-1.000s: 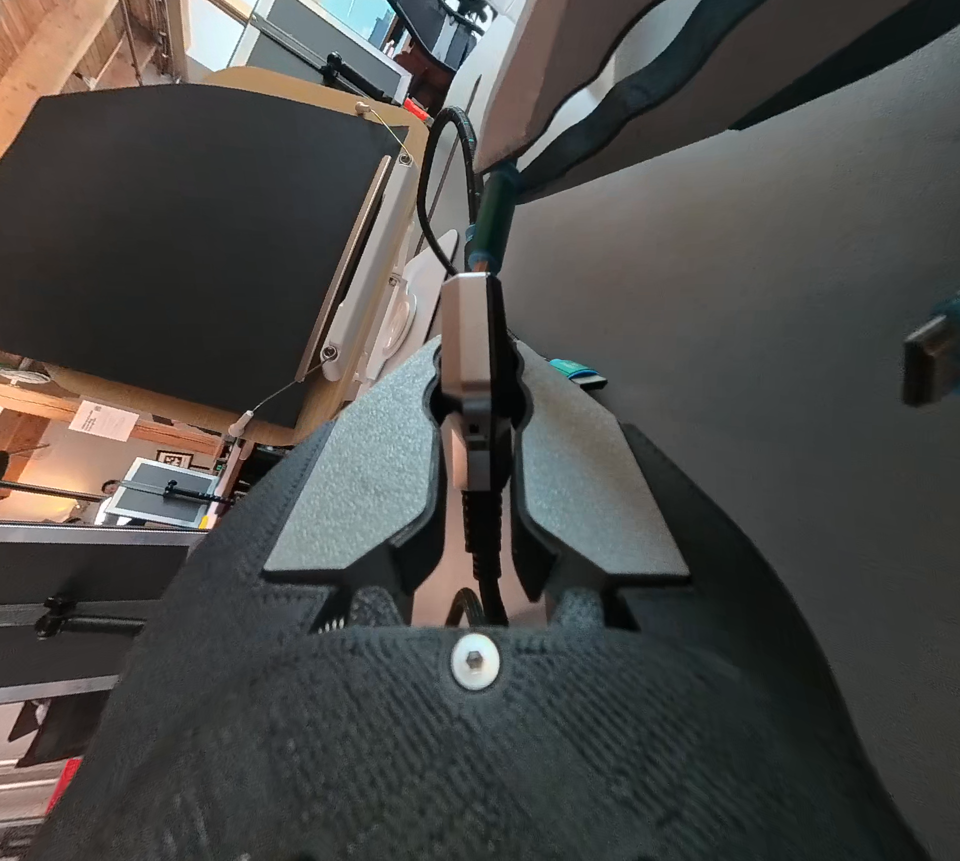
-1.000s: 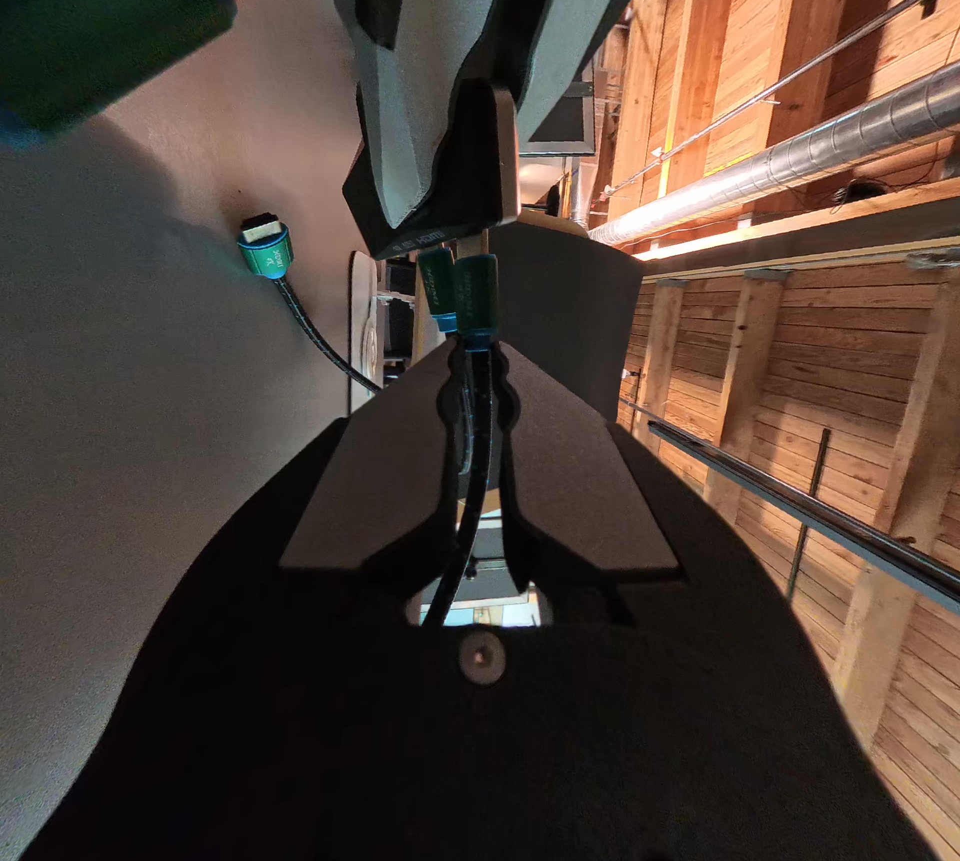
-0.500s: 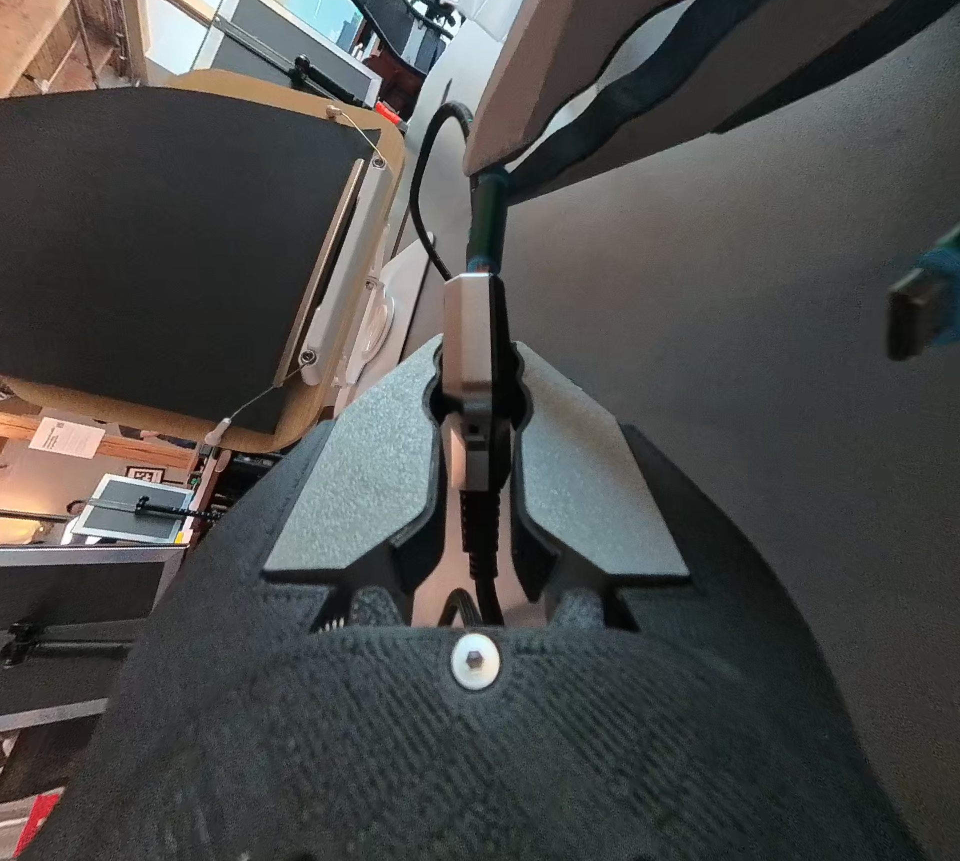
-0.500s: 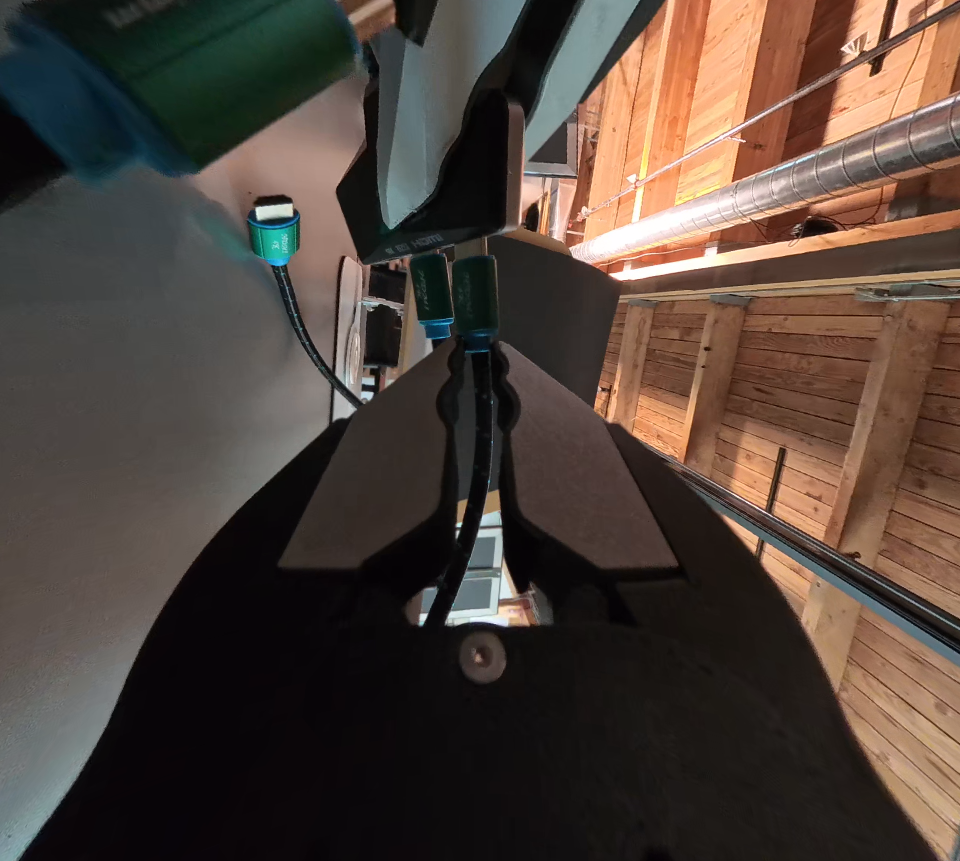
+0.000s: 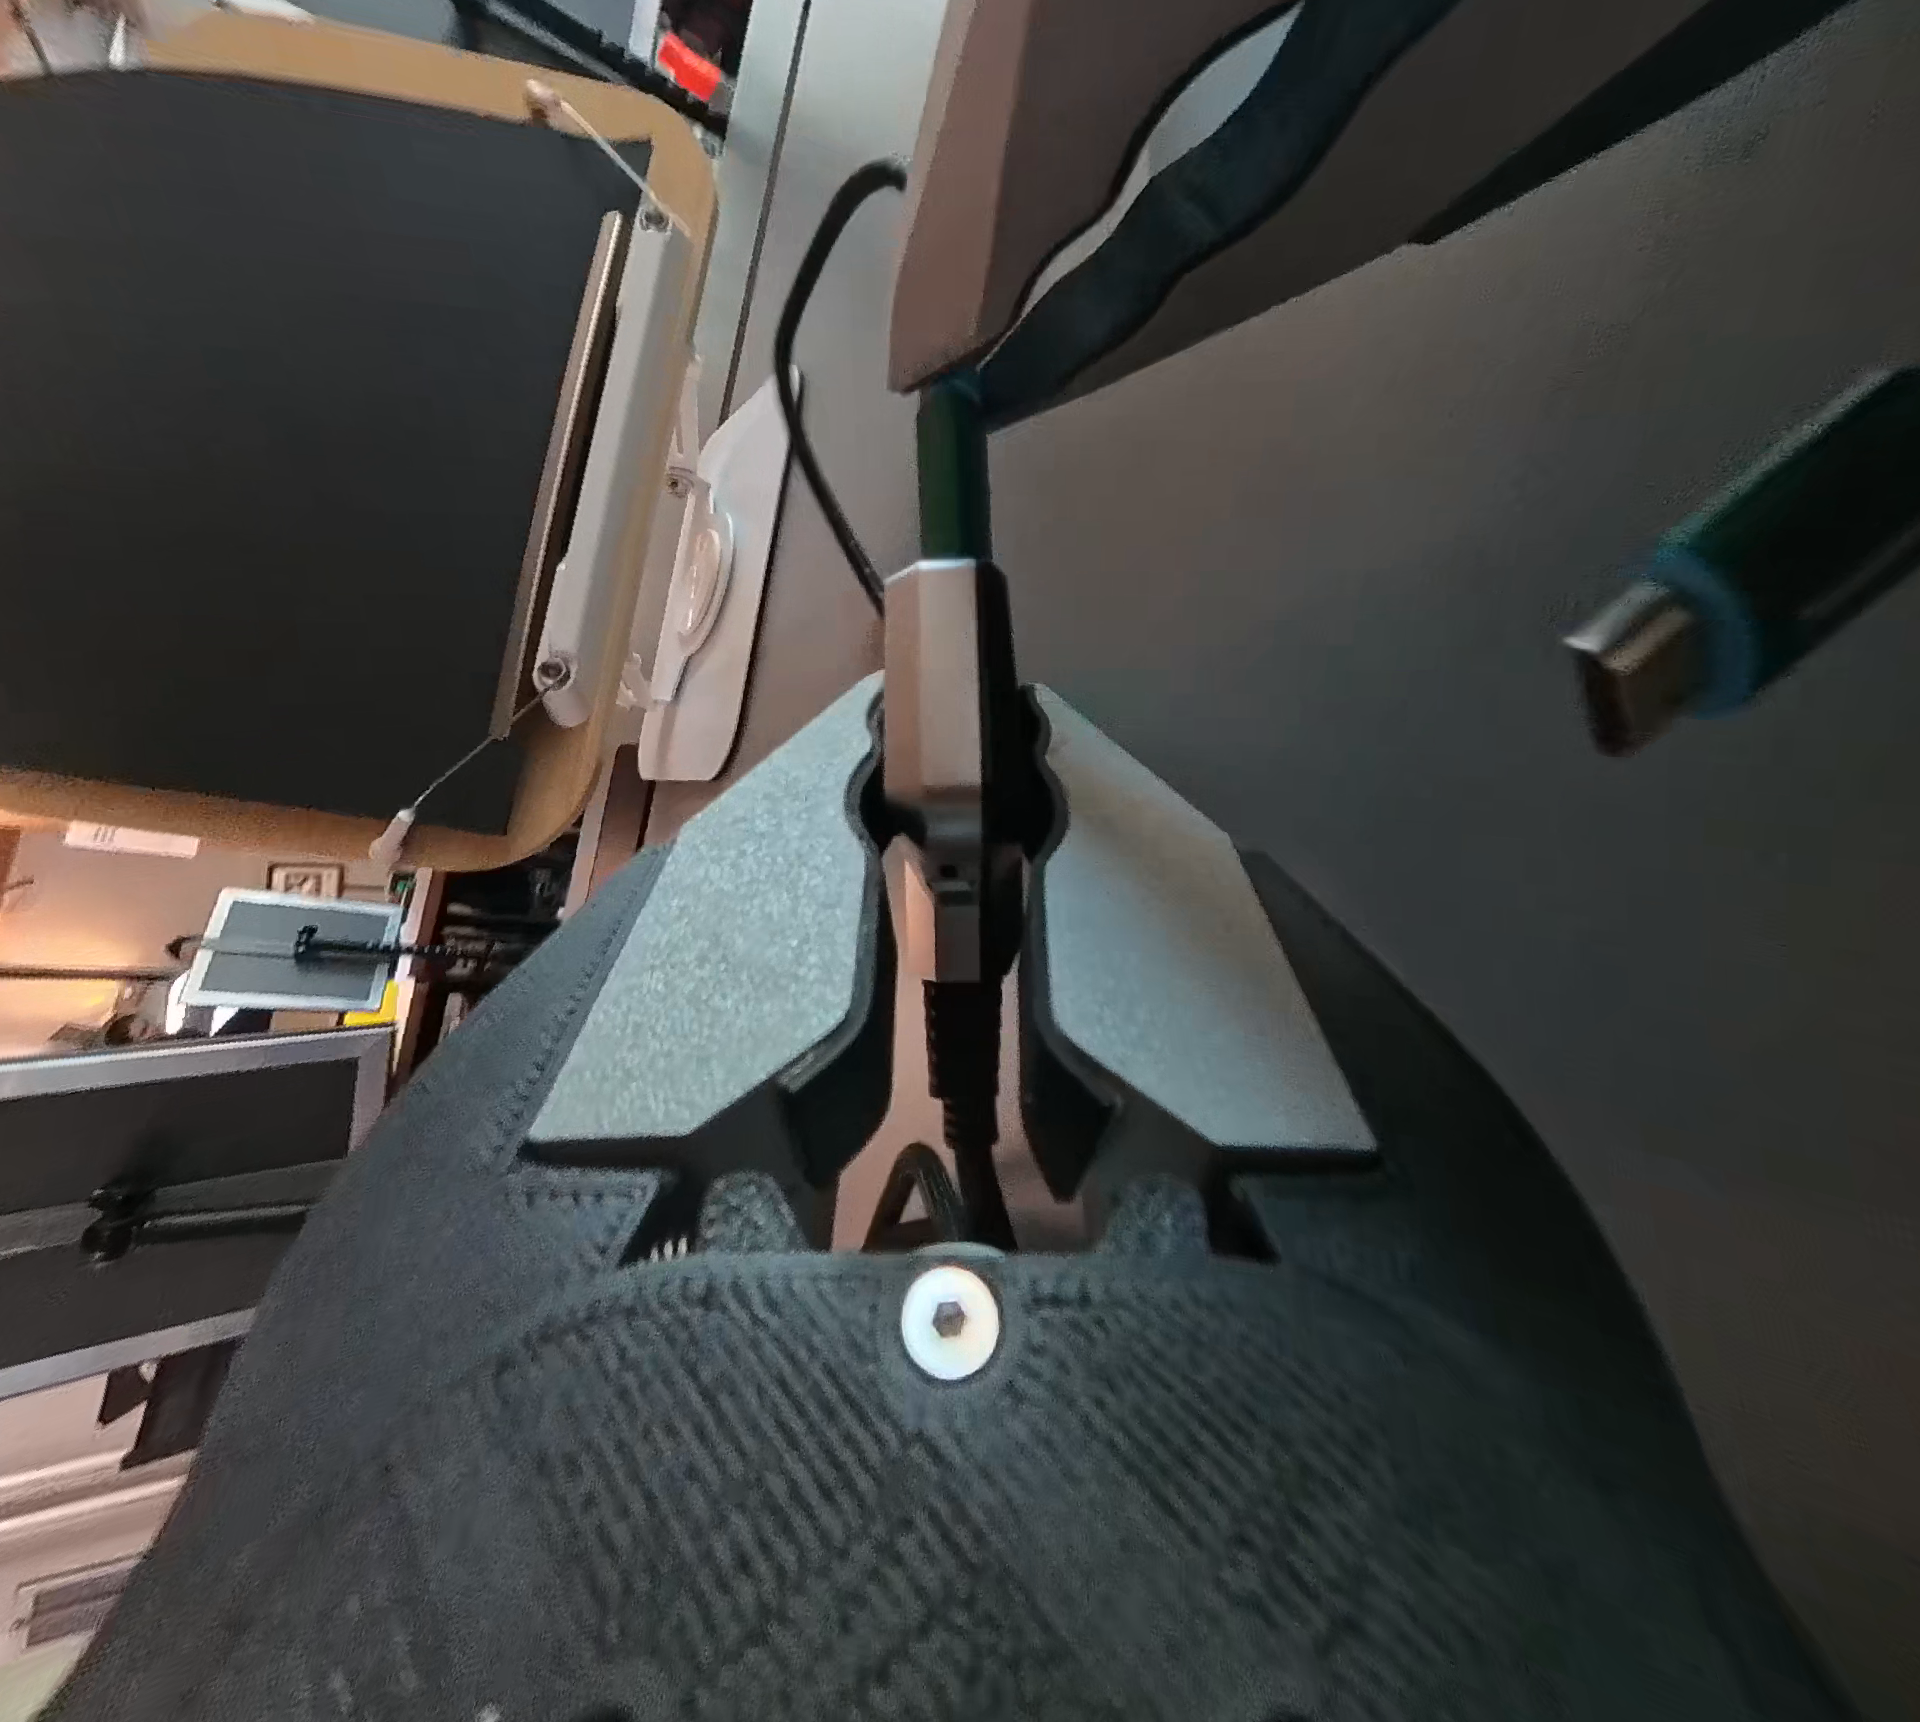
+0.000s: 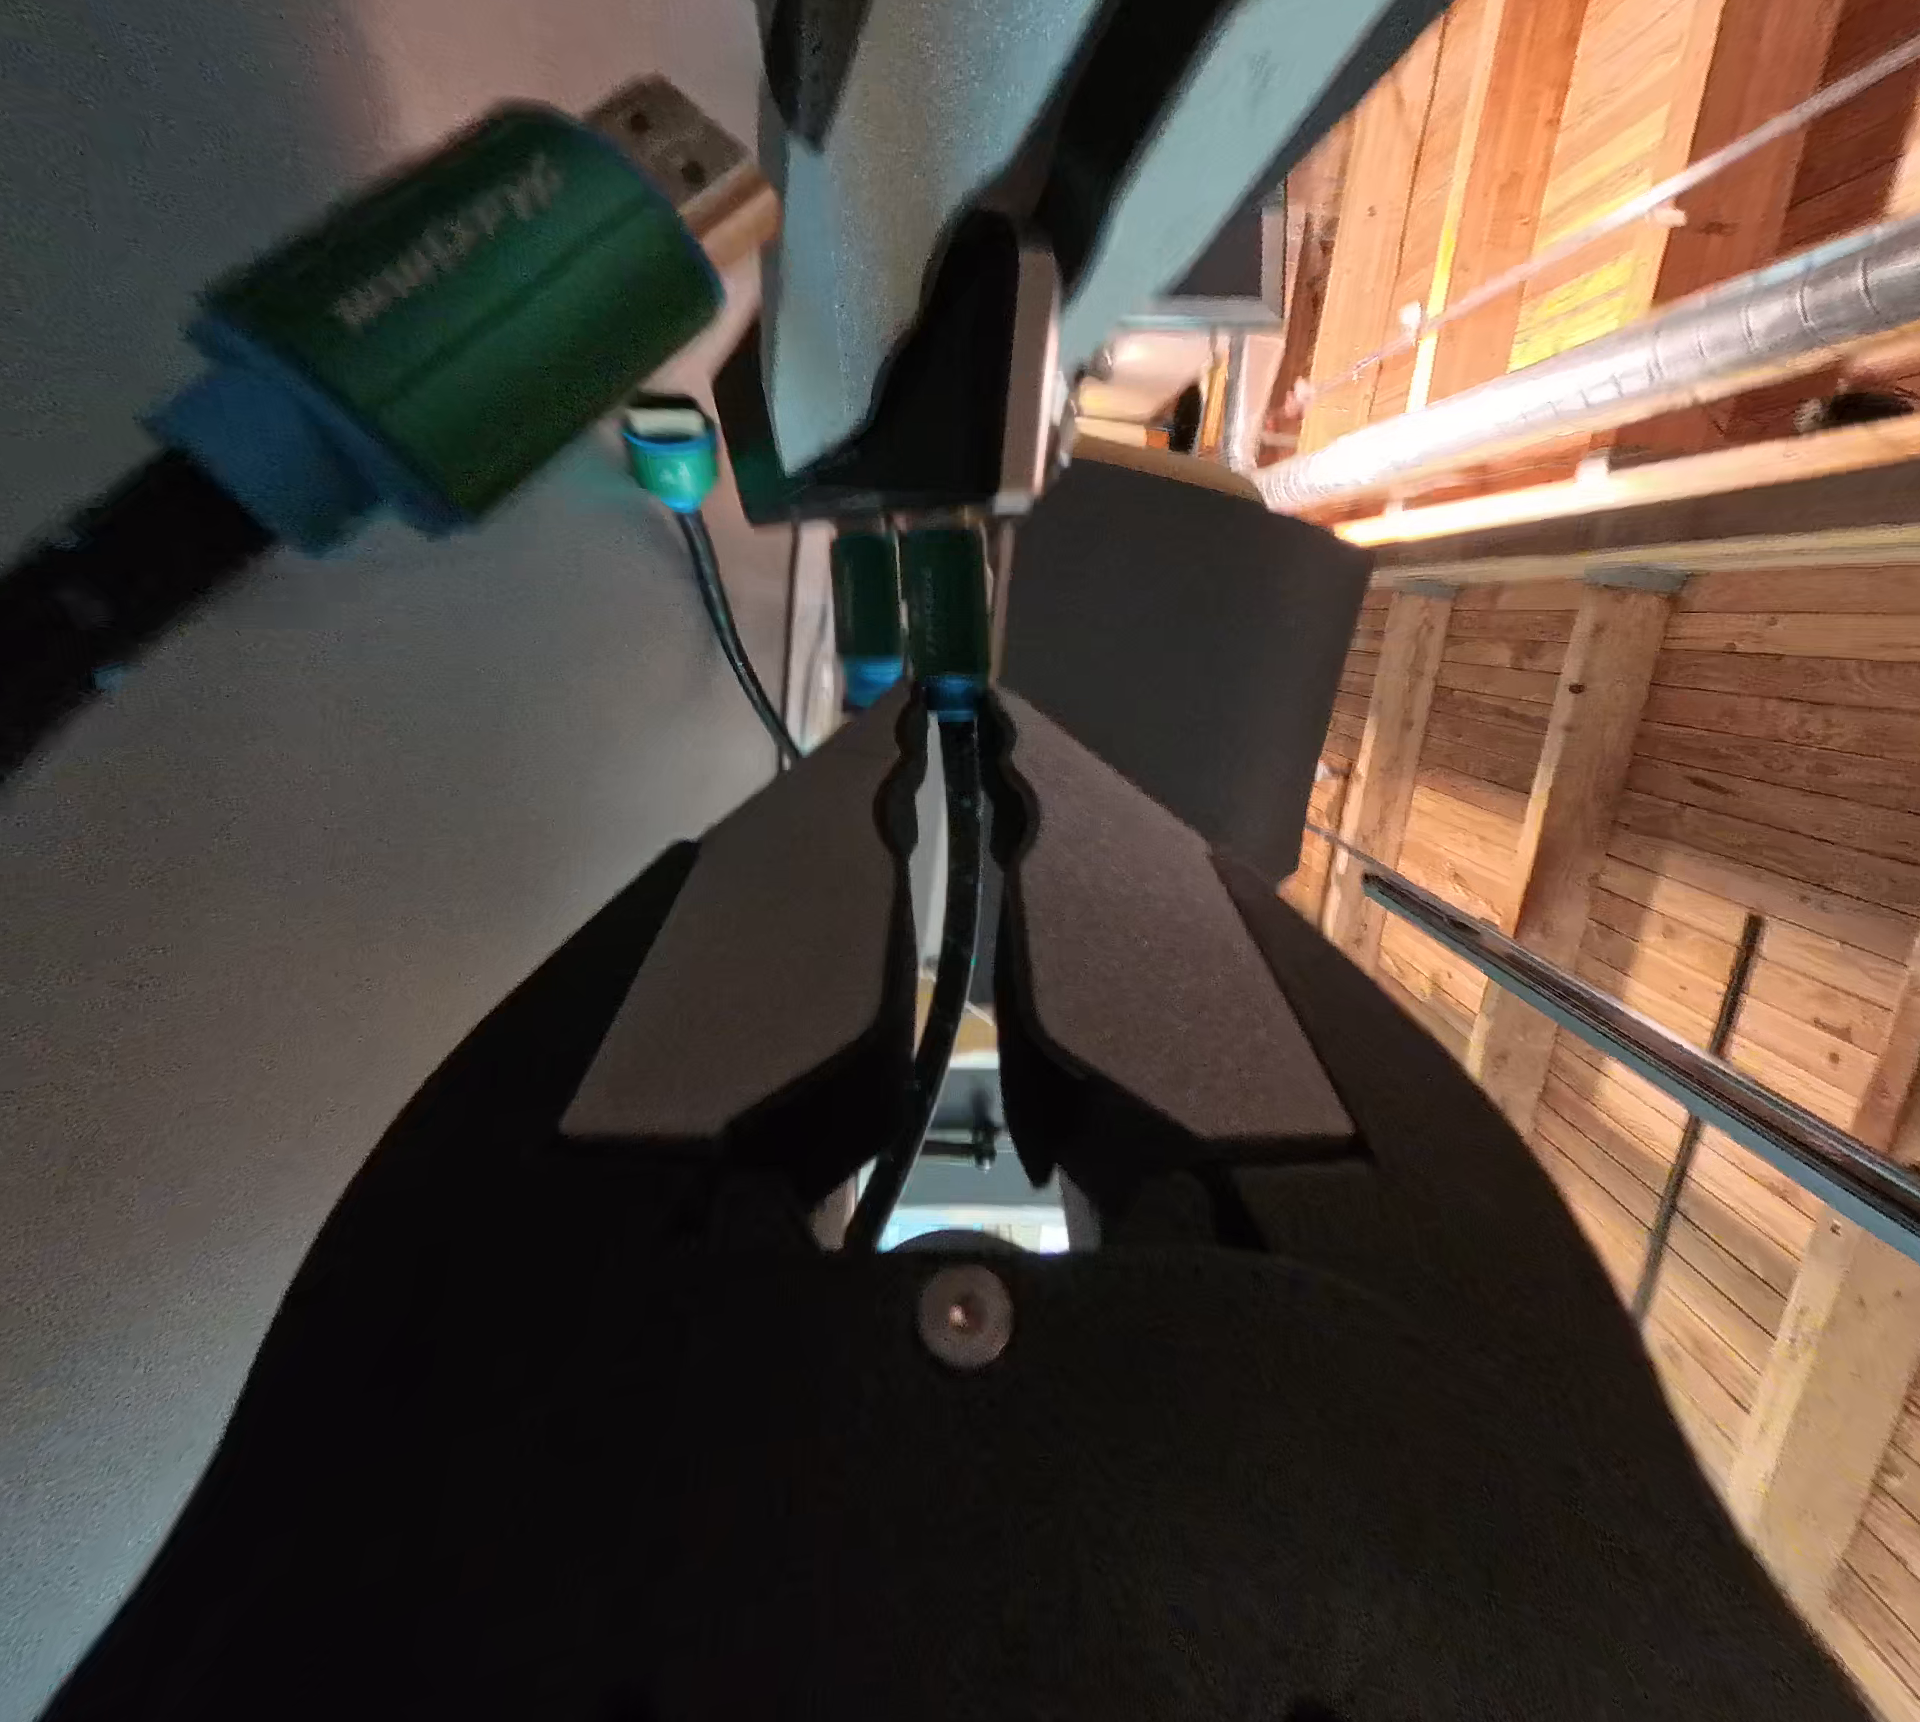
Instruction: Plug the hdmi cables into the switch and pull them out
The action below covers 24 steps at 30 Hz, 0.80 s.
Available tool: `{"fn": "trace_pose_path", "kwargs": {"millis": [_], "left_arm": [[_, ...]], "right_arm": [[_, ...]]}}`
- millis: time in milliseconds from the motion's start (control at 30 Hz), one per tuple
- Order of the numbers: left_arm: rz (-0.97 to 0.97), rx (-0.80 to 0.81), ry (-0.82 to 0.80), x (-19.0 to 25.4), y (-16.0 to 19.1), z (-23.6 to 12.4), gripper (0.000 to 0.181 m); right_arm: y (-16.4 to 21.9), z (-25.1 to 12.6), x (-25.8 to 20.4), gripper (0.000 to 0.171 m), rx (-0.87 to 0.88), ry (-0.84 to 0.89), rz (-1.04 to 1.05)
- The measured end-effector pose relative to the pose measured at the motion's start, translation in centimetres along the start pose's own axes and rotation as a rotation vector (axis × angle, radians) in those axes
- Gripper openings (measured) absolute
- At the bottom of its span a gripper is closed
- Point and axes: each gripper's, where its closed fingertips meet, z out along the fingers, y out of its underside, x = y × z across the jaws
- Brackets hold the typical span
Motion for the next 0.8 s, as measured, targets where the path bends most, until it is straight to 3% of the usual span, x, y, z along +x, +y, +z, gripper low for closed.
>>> {"fn": "trace_pose_path", "kwargs": {"millis": [33, 267, 400, 500, 600, 667, 800], "left_arm": [[0.007, -0.01, 0.001, 0.1, 0.0, 0.1, 0.019], [0.001, 0.003, -0.039, -0.6, -0.3, 0.1, 0.02], [-0.022, 0.017, -0.085, -1.6, 0.0, 0.3, 0.02], [-0.016, 0.012, -0.119, -2.0, 0.1, 0.3, 0.021], [0.063, -0.007, -0.164, -2.1, 0.1, 0.5, 0.022], [0.09, -0.014, -0.177, -1.9, 0.1, 0.6, 0.022], [0.032, 0.044, -0.148, -1.6, -0.9, 0.3, 0.02]], "right_arm": [[0.1, 0.1, -0.1, 0.004, -0.023, -0.004, -0.004], [0.4, 0.3, 0.7, 0.005, -0.008, 0.037, 0.023], [0.6, 1.2, 1.3, 0.007, 0.071, -0.009, 0.199], [0.9, 0.9, 1.6, 0.018, 0.129, -0.153, 0.469], [1.0, 0.5, 1.2, 0.047, 0.203, -0.283, 0.617], [1.1, 0.6, 0.2, 0.052, 0.179, -0.309, 0.552], [-1.3, 0.7, 0.4, 0.038, 0.148, -0.188, 0.321]]}}
